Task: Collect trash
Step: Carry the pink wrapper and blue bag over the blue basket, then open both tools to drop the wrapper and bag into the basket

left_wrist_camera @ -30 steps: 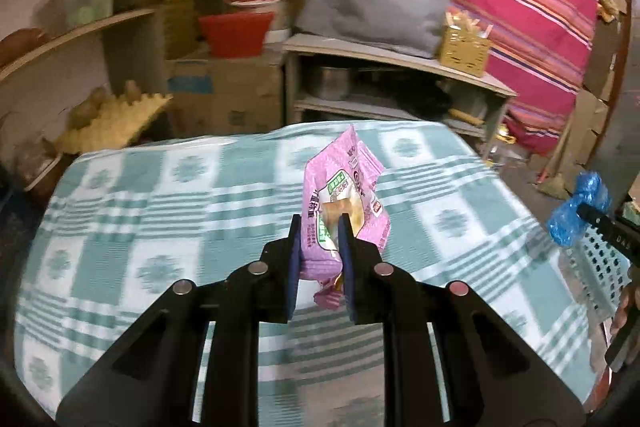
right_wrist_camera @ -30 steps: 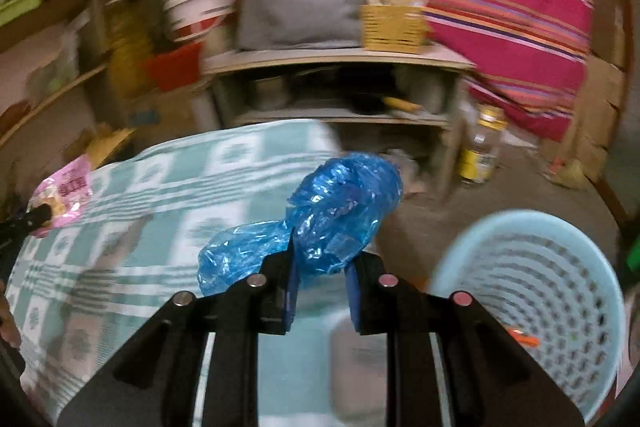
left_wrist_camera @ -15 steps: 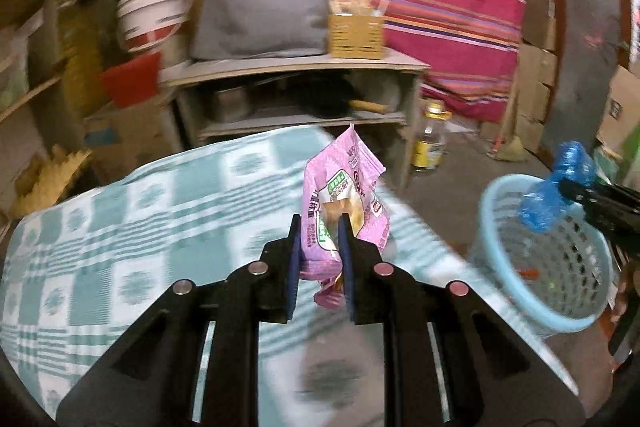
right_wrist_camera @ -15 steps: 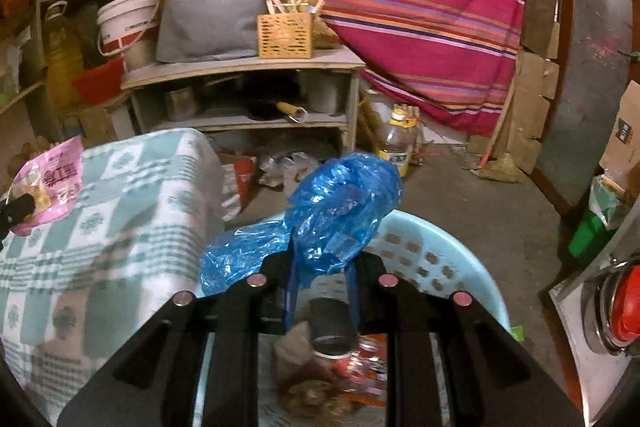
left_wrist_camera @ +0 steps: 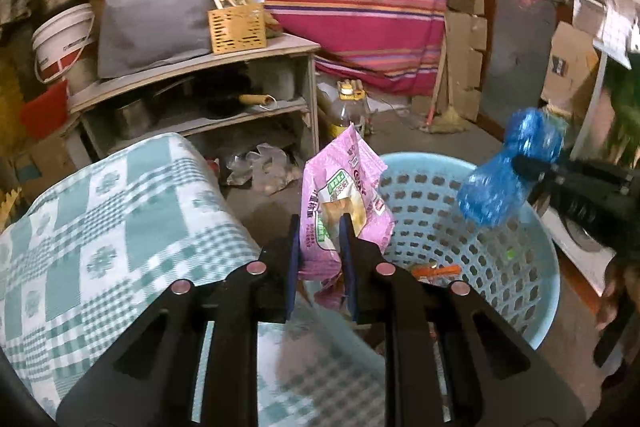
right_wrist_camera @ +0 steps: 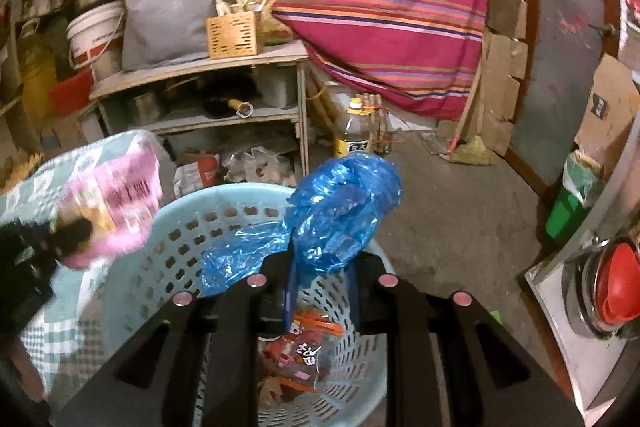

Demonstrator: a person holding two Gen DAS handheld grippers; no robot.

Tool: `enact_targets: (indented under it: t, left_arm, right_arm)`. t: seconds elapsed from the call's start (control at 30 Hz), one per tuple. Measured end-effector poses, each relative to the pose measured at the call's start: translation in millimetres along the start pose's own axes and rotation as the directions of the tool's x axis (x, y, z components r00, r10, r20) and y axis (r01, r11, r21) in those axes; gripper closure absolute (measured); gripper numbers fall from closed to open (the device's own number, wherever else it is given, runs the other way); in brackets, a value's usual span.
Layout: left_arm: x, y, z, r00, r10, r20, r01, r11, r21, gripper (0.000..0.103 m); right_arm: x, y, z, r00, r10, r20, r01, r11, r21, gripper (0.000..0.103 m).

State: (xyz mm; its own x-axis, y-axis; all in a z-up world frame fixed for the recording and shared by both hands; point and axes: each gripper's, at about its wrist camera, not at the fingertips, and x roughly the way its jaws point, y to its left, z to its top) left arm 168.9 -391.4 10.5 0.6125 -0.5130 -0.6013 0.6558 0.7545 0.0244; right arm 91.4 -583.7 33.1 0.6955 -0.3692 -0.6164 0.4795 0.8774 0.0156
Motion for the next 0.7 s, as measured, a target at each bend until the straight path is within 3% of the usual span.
enact_targets:
  t: [0.13, 0.23, 0.33, 0.7]
  left_arm:
    - [-2, -6, -3, 1.000, 0.021, 0.015, -0.021, 1.000, 0.020, 0.049]
    - [-13, -2, 1, 0.998, 0.039, 0.046, -0.040, 0.999, 0.010, 0.043]
    - [-24, 16, 3, 0.992, 0.103, 0.074, -0.101, 0.994, -0.033, 0.026]
    - [-76, 86, -8, 0.955, 0.278, 0.103, -0.261, 0.953, -0.157, 0.008]
  right_arm:
    - [4, 3, -1, 1.000, -0.009, -0.008, 0.009, 1.000, -0.020, 0.082]
    - [5, 11, -2, 1.000, -0.004, -0.016, 0.003, 0.999, -0.043, 0.082]
    - [5, 17, -4, 1.000, 0.005, -0.022, -0.006, 0.998, -0.055, 0.082]
    - [6, 57, -11, 0.998, 0.031, -0.057, -0.038, 0.992, -0.118, 0.081]
